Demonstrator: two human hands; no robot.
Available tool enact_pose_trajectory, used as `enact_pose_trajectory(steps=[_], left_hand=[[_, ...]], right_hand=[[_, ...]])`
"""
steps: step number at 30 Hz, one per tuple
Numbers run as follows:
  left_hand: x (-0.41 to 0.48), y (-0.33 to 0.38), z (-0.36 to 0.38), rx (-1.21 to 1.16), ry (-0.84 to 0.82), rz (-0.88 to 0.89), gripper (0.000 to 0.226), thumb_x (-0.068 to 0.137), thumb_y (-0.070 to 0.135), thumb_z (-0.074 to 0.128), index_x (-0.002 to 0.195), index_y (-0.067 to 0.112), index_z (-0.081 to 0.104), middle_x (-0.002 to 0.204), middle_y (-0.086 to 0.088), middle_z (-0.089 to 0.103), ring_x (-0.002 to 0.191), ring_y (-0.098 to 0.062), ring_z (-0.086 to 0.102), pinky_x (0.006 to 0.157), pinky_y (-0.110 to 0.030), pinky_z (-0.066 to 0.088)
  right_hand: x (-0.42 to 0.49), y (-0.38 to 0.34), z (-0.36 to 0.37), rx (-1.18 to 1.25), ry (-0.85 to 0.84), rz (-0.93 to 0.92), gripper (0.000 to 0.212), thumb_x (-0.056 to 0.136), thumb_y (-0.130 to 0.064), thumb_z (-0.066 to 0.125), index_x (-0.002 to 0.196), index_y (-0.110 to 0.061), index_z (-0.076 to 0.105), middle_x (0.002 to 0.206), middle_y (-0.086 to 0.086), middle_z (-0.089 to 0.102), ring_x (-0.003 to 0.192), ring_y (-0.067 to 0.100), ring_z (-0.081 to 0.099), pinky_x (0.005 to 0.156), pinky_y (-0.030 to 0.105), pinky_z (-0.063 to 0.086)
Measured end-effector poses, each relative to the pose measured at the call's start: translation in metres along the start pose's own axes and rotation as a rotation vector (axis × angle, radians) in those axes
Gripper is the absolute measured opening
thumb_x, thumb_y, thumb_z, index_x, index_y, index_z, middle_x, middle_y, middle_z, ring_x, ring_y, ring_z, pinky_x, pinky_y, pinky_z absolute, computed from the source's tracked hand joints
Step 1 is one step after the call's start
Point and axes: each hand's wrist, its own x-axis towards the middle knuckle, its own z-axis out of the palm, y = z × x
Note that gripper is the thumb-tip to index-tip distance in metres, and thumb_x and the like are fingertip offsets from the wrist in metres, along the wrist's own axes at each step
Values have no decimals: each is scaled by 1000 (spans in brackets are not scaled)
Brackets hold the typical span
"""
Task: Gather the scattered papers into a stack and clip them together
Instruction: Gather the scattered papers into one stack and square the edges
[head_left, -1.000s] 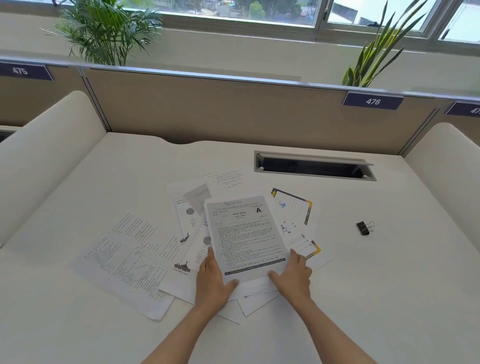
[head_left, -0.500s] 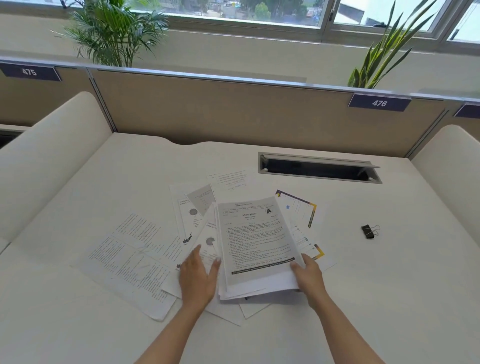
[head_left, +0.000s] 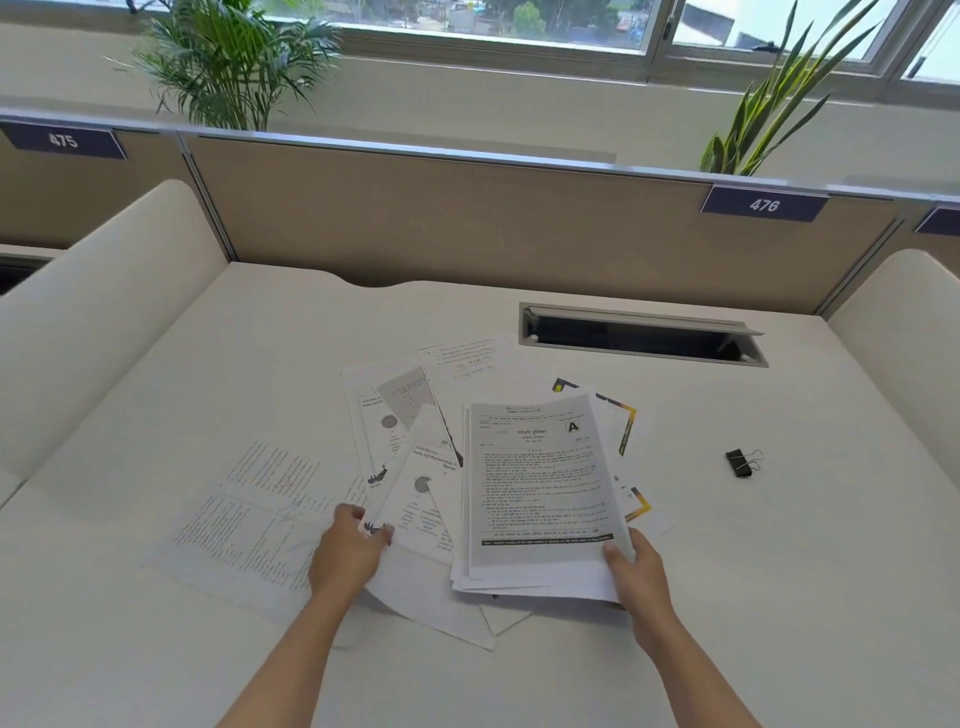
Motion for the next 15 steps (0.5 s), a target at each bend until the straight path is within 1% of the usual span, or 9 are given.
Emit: enact_pose_trajectory(steps=[1, 3, 5, 6, 8, 9, 12, 15], left_hand=[[0, 0, -1, -6, -7, 30, 41, 88, 34, 63, 122, 14, 52, 118, -12, 64, 103, -33, 60, 86, -42, 49], [-1, 0, -4, -61, 6, 77, 31, 93, 30, 57, 118, 14, 61, 114, -11, 67, 101, -32, 61, 85, -41, 50], [-3, 1, -9, -139, 60, 110, 21, 95, 26, 54, 108, 15, 66, 104, -9, 70, 91, -30, 62, 74, -37, 50], [-4, 2, -12, -171, 93, 127, 16, 95, 24, 54, 98, 18, 68, 97, -8, 71, 85, -28, 62, 67, -34, 47], [-5, 3, -21, -222, 159, 157, 20, 95, 22, 53, 79, 22, 66, 79, -4, 69, 73, -26, 61, 60, -32, 42], [-6, 3, -26, -244, 189, 161, 23, 95, 21, 54, 75, 19, 65, 74, -4, 66, 72, -27, 61, 59, -32, 41], [-2, 2, -43, -308, 291, 161, 23, 94, 22, 56, 78, 9, 66, 70, -7, 64, 71, -32, 60, 58, -31, 39], [0, 1, -61, -375, 415, 179, 21, 94, 25, 57, 82, 11, 66, 69, -5, 61, 67, -26, 54, 52, -27, 34]], right_hand=[[-1, 0, 3, 11, -8, 4, 33, 96, -11, 51, 128, -15, 54, 116, 7, 62, 102, 25, 57, 84, 35, 44], [-4, 0, 7, 31, -28, 8, 34, 96, -11, 51, 129, -16, 53, 117, 5, 62, 103, 25, 57, 84, 33, 43], [-6, -1, 10, 31, -45, 1, 34, 96, -11, 51, 129, -17, 53, 118, 4, 62, 104, 24, 57, 84, 33, 44], [-7, -1, 11, 29, -48, -4, 33, 96, -11, 51, 128, -17, 54, 117, 4, 63, 103, 24, 58, 84, 34, 45], [-7, -1, 11, 21, -51, -10, 31, 96, -11, 50, 126, -18, 55, 114, 4, 64, 100, 23, 59, 82, 33, 46], [-7, -1, 11, 15, -51, -12, 31, 96, -10, 50, 126, -18, 55, 113, 3, 64, 99, 23, 59, 82, 33, 46], [-6, 0, 11, -3, -46, -6, 33, 96, -11, 50, 129, -17, 53, 118, 5, 62, 103, 25, 58, 87, 38, 48], [-6, 2, 11, -29, -39, 0, 35, 96, -12, 50, 130, -15, 53, 121, 9, 62, 106, 28, 57, 92, 40, 47]])
